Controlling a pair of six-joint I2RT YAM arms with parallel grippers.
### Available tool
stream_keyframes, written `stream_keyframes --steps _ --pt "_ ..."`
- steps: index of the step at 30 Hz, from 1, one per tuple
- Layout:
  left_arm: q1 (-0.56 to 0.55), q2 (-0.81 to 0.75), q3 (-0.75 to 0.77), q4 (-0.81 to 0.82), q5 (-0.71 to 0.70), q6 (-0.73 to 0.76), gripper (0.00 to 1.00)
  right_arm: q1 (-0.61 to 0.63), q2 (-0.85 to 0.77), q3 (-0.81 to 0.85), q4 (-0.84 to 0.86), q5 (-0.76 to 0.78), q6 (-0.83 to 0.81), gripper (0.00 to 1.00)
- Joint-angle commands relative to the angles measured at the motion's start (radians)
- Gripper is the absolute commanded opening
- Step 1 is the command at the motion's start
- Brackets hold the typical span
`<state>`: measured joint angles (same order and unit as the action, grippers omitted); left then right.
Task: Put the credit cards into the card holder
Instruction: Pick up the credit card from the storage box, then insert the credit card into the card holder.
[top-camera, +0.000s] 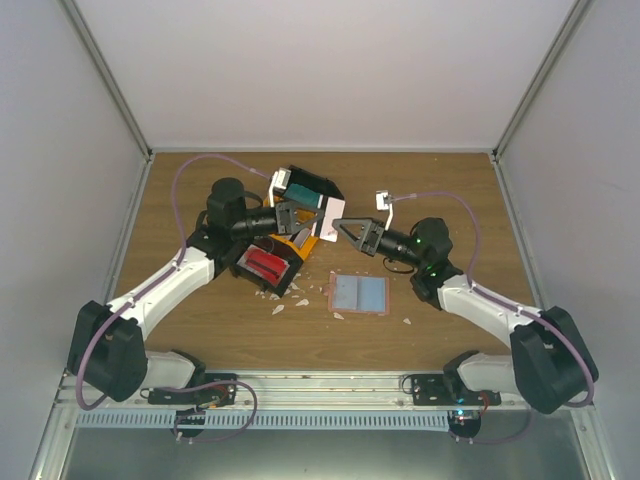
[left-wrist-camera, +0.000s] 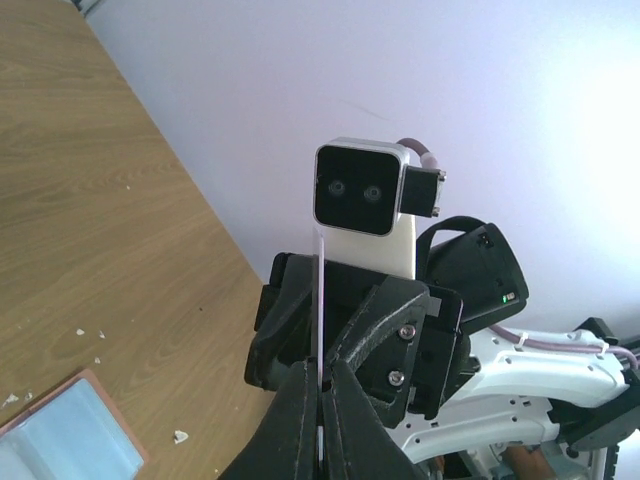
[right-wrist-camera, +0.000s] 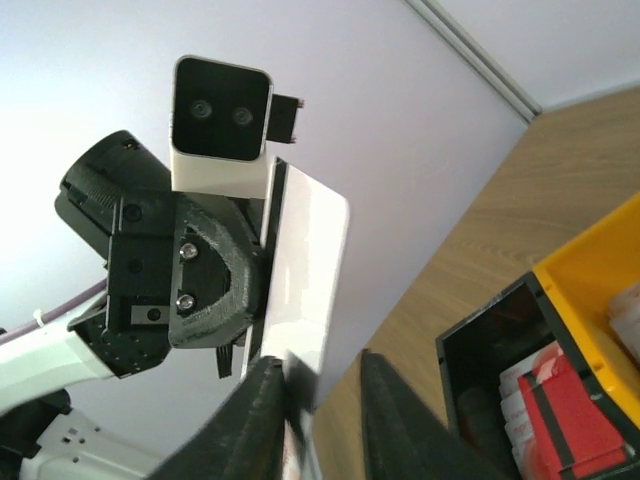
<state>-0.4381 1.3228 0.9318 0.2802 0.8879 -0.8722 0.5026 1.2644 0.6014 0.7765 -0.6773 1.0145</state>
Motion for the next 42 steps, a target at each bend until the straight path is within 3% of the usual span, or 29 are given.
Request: stream_keyframes --steps 1,4,5,10,15,16,19,23,27,31,35,42 --pt "-0.017 -0.021 -0.013 0.065 0.029 -0.010 0.00 0.008 0.025 0.000 0.077 -0.033 0.046 0.17" --pt "-0.020 -0.013 -0.010 0.015 0.008 0.004 0.02 0.008 0.029 0.002 0.075 -0.039 0.041 0.01" --pt "-0.021 -0.012 -0.009 -0.010 -0.002 0.013 0.06 0.007 0.026 -0.001 0.070 -0.037 0.033 0.01" --pt "-0.022 -0.022 0.010 -0.230 -0.156 0.122 0.50 -0.019 -0.033 0.006 -0.135 -0.018 -0.117 0.01" --pt "-0.040 -0.005 0.018 -0.391 -0.309 0.212 0.78 -0.068 -0.119 0.043 -0.574 0.107 -0.368 0.00" --pt "-0.051 0.002 0.015 -0.405 -0.339 0.228 0.79 -0.079 -0.132 0.046 -0.653 0.127 -0.411 0.01" --pt "-0.097 0.031 0.006 -0.415 -0.416 0.254 0.81 -0.119 -0.168 0.032 -0.859 0.245 -0.486 0.00" --pt "-0.186 0.085 0.007 -0.410 -0.498 0.276 0.79 -0.198 -0.197 -0.007 -1.022 0.280 -0.518 0.00" --pt "-0.286 0.170 0.032 -0.386 -0.488 0.307 0.68 -0.270 -0.168 -0.018 -1.130 0.243 -0.547 0.01" --pt "-0.387 0.276 0.087 -0.380 -0.454 0.334 0.51 -0.284 -0.179 -0.060 -1.104 0.157 -0.548 0.01" --pt "-0.446 0.374 0.120 -0.386 -0.456 0.318 0.45 -0.285 -0.166 -0.114 -1.039 0.075 -0.539 0.00" --pt "-0.456 0.475 0.129 -0.447 -0.604 0.252 0.41 -0.285 -0.098 -0.196 -0.872 -0.050 -0.486 0.00"
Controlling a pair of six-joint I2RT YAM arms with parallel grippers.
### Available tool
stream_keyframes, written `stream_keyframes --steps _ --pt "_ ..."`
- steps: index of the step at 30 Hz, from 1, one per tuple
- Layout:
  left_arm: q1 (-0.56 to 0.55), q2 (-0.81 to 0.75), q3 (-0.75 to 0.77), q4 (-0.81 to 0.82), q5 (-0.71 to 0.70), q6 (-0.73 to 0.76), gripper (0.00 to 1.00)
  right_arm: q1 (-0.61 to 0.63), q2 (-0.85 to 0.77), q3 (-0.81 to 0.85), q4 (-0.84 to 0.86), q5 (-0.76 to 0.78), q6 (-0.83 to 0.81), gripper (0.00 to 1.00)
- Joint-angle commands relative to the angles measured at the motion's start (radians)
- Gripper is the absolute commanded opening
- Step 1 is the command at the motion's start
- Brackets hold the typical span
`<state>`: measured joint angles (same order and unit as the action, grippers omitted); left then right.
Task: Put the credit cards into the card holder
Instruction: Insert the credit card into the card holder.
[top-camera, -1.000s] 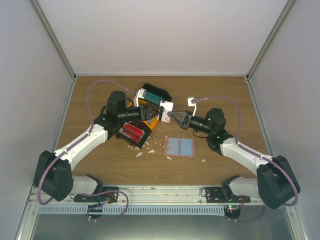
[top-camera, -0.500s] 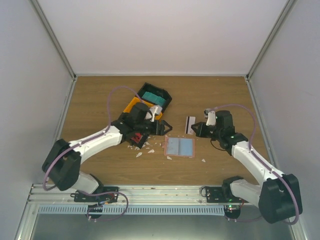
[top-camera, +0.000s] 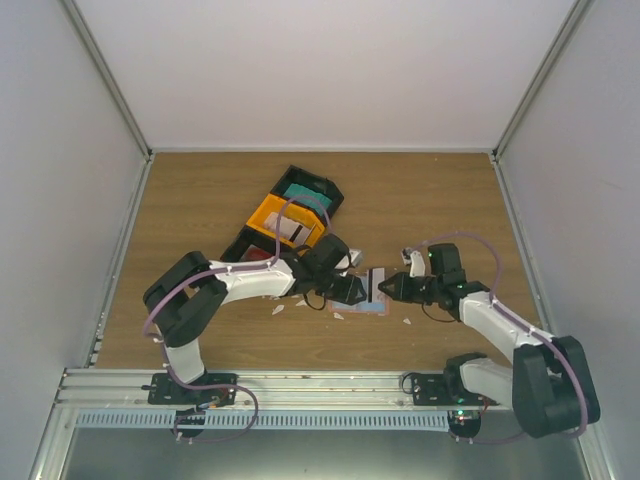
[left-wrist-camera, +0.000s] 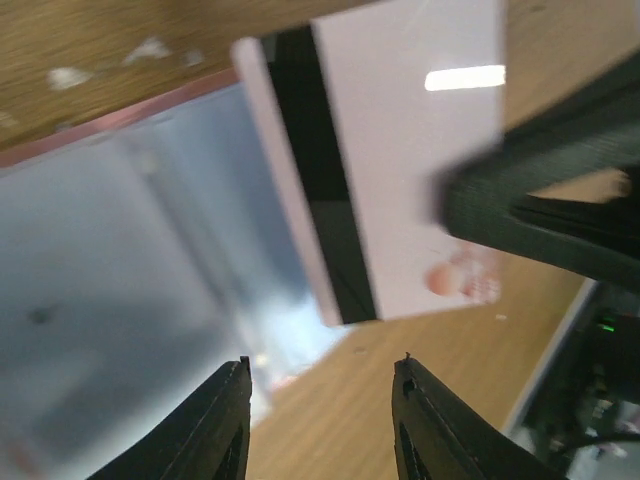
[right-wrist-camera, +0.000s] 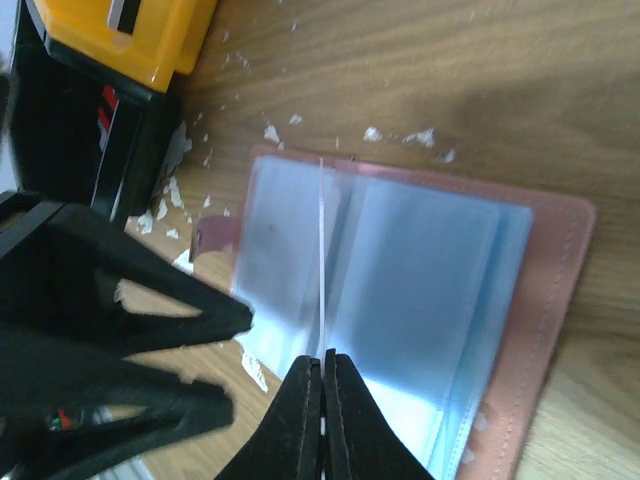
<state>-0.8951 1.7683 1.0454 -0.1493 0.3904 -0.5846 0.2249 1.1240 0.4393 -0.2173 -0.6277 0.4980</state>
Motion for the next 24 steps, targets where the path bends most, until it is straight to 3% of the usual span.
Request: stream_keyframes --steps 1,10,24 --pt "0.001 0.031 0.013 -0.022 -0.126 -0.042 0.41 -0.007 0.056 -0.042 0.149 -0.114 0.040 0.00" --pt "-0.001 0.045 0.012 -0.113 -0.281 -0.050 0.41 -0.007 0.155 -0.085 0.329 -0.151 0.153 0.01" --pt "-0.008 0.000 -0.053 -0.144 -0.366 -0.125 0.44 -0.006 0.282 -0.127 0.481 -0.202 0.241 0.00"
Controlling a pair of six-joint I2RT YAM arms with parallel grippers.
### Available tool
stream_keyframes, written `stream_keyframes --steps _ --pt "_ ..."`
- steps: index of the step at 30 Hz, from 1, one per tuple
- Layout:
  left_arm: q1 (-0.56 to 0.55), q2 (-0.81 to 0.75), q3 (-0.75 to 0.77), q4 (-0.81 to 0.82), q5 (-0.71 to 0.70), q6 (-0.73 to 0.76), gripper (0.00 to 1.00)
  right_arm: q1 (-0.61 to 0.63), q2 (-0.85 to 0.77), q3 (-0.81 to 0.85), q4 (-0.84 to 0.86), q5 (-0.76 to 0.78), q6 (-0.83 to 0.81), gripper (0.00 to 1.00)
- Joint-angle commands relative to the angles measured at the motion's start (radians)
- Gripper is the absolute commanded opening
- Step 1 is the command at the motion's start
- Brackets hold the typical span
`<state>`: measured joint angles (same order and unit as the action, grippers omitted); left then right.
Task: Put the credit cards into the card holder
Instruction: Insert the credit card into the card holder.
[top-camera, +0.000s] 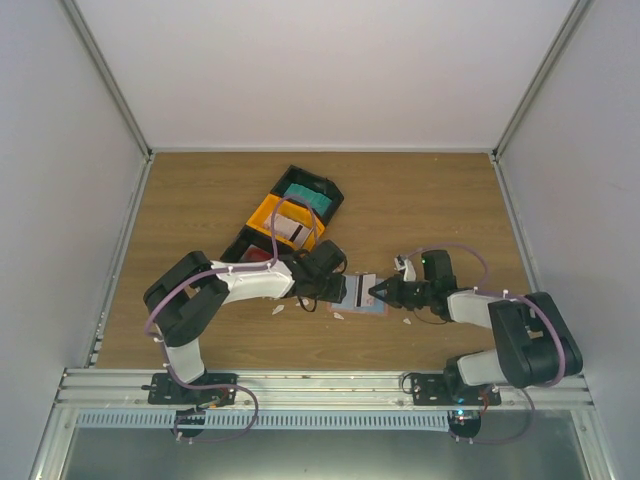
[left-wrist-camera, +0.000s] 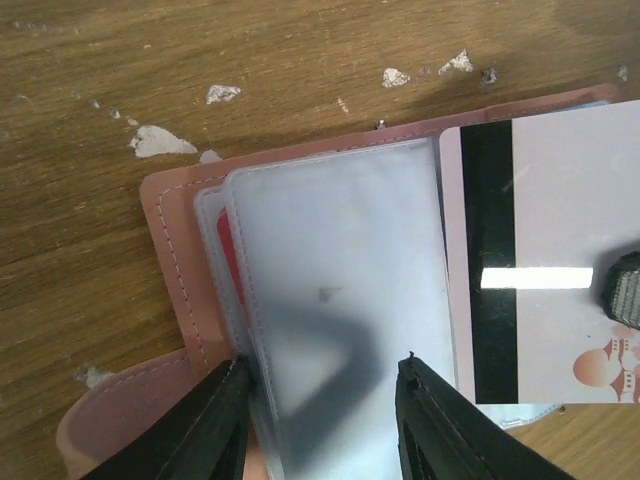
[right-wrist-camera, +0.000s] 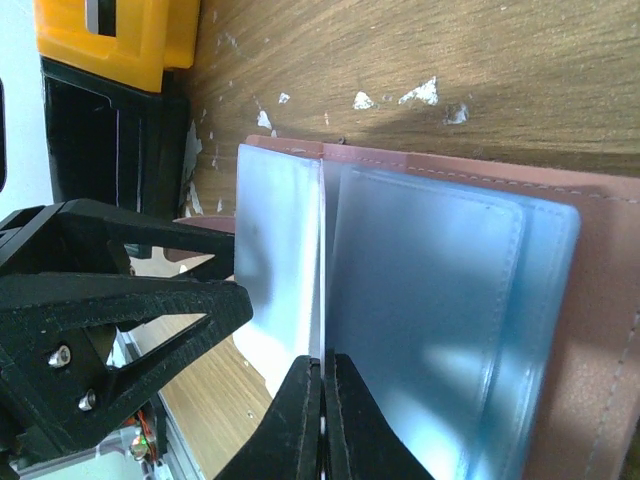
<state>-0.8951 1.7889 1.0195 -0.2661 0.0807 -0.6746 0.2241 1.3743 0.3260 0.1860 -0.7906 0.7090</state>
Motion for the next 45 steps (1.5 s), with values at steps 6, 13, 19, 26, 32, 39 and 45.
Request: stream_keyframes --steps 6,13,19,26,32,39,45 --pt "-0.010 -0.020 -0.029 -0.059 -0.109 -0.048 0.43 -0.004 0.068 -0.023 0.124 -0.056 0.075 0.00" --pt "-0.013 -0.009 -0.037 -0.068 -0.113 -0.059 0.32 -0.004 0.095 -0.050 0.201 -0.085 0.148 0.01" --pt "-0.013 -0.016 -0.049 -0.073 -0.124 -0.067 0.26 -0.004 0.062 -0.079 0.271 -0.085 0.184 0.00" --pt "-0.014 -0.020 -0.057 -0.077 -0.131 -0.075 0.23 -0.002 0.037 -0.087 0.270 -0.063 0.181 0.00" --pt "-0.015 -0.020 -0.064 -0.076 -0.127 -0.079 0.20 0.014 0.113 -0.088 0.317 -0.061 0.187 0.00" --pt "-0.016 -0.018 -0.067 -0.072 -0.118 -0.080 0.18 0.041 0.177 -0.093 0.382 -0.064 0.210 0.00" --pt "-0.016 -0.006 -0.068 -0.064 -0.105 -0.080 0.18 0.066 0.203 -0.085 0.397 -0.044 0.224 0.01"
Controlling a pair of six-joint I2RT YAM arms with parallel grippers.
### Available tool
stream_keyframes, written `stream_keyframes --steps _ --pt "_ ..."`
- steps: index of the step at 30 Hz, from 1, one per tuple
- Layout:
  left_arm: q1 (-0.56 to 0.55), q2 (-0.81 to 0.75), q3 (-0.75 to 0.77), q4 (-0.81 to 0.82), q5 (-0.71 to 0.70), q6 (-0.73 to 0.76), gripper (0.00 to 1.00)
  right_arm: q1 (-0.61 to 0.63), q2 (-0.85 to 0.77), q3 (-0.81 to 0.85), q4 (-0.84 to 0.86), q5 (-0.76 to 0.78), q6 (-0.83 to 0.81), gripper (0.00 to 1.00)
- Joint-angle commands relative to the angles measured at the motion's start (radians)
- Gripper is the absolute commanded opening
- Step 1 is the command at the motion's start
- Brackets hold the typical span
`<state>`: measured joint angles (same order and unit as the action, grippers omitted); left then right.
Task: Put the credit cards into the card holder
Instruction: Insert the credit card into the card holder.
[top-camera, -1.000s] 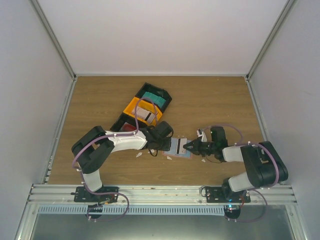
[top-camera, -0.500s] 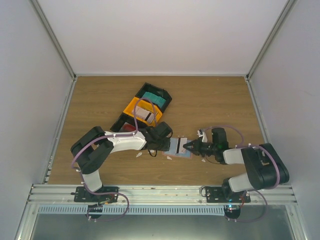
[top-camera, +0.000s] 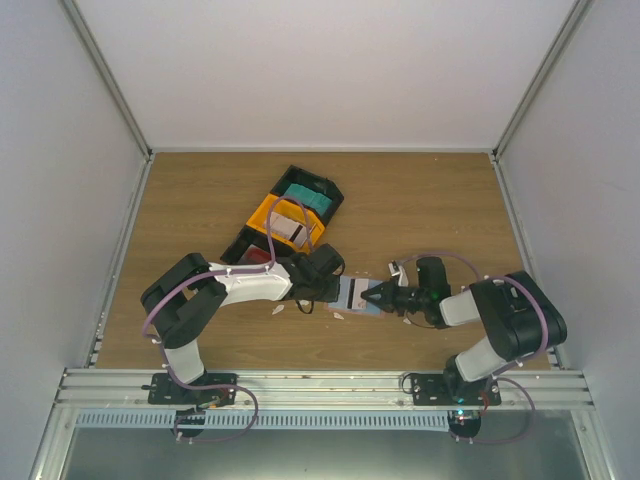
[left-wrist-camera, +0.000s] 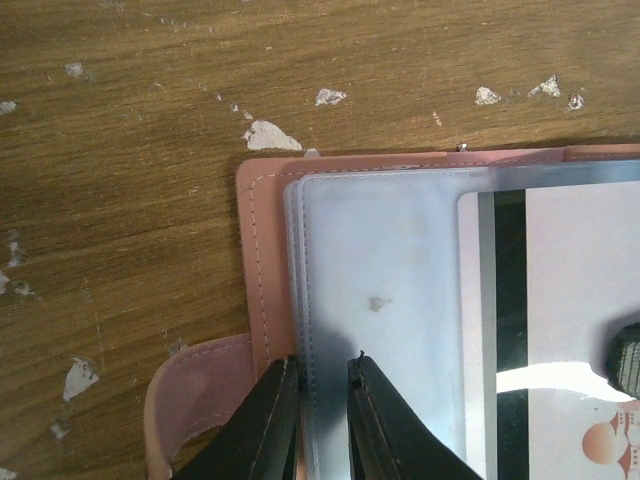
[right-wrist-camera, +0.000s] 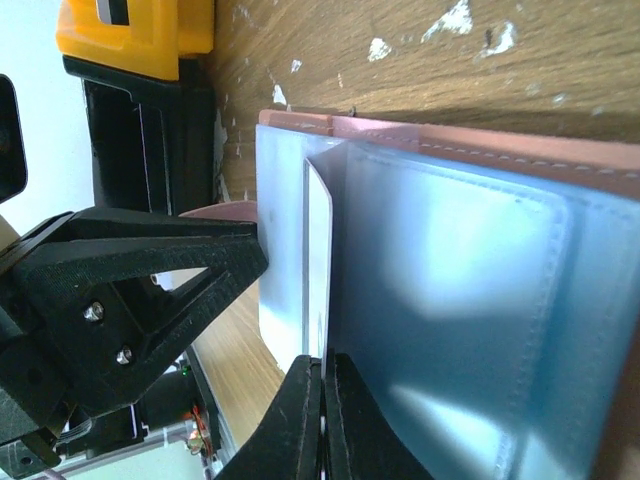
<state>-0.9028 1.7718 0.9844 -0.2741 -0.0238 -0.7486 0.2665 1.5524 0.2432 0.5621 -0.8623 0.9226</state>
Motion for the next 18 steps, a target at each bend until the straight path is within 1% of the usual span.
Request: stream_keyframes --steps 1,11,18 --pt "-0.008 0.013 -0.033 -0.053 0.003 -0.006 0.18 0.026 0.028 -0.001 0.024 0.034 0.011 0.01" --pt "-0.010 0.011 -0.042 -0.039 0.022 -0.003 0.19 0.061 0.110 0.024 0.107 0.032 0.027 0.01" --pt "-0.010 0.006 -0.051 -0.030 0.022 -0.006 0.19 0.084 0.139 0.059 0.115 0.064 0.036 0.00"
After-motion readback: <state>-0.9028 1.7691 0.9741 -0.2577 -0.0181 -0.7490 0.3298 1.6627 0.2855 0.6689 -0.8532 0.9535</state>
